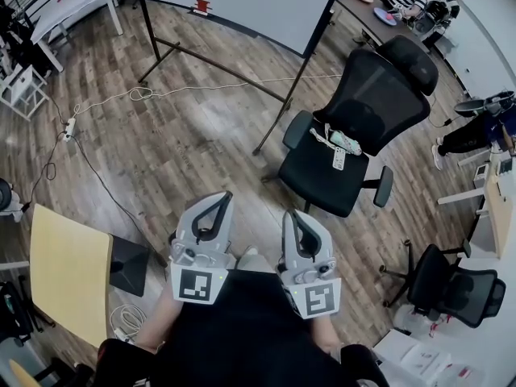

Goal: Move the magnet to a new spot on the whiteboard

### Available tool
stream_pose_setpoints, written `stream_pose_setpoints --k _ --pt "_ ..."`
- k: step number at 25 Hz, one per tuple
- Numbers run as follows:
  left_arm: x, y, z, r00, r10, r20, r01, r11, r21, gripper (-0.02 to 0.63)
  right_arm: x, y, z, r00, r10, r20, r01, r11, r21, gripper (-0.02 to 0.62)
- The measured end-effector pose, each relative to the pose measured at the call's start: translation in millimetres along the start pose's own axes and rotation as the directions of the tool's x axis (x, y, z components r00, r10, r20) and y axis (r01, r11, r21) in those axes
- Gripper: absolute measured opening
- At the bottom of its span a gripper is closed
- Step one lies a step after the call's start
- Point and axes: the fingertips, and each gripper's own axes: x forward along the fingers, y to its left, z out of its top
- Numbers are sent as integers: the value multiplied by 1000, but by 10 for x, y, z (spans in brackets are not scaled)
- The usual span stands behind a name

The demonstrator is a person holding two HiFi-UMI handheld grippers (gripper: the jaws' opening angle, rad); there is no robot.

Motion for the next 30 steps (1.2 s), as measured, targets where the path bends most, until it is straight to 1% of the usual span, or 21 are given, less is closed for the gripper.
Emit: stream_pose_setpoints --k 5,8,11,14,21,26,30 --pt "-112 157 -94 1000 -6 9 6 1000 -1 2 78 179 -42 1000 -21 6 21 999 -24 -2" --pt "-201 229 -134 1000 -13 4 13 1000 0 2 94 269 -59 999 -34 5 34 999 -16 -2" --pt "-230 302 -147 1000 -11 4 11 1000 -2 2 132 264 -56 999 -49 12 50 999 -20 -2" --pt "-209 355 -180 1000 -5 5 5 1000 -4 2 186 243 -31 999 -47 21 48 999 -26 -2" --pt "6 392 -320 1000 -4 -13 4 1000 -5 2 354 37 -185 999 -54 1 54 998 -27 -2" --pt "305 535 -382 1000 15 -17 -15 1000 10 2 656 -154 -224 999 -34 16 34 999 -23 -2" --pt "629 678 -466 999 25 -25 -25 1000 17 2 968 -346 -223 999 -9 33 9 1000 1 -2"
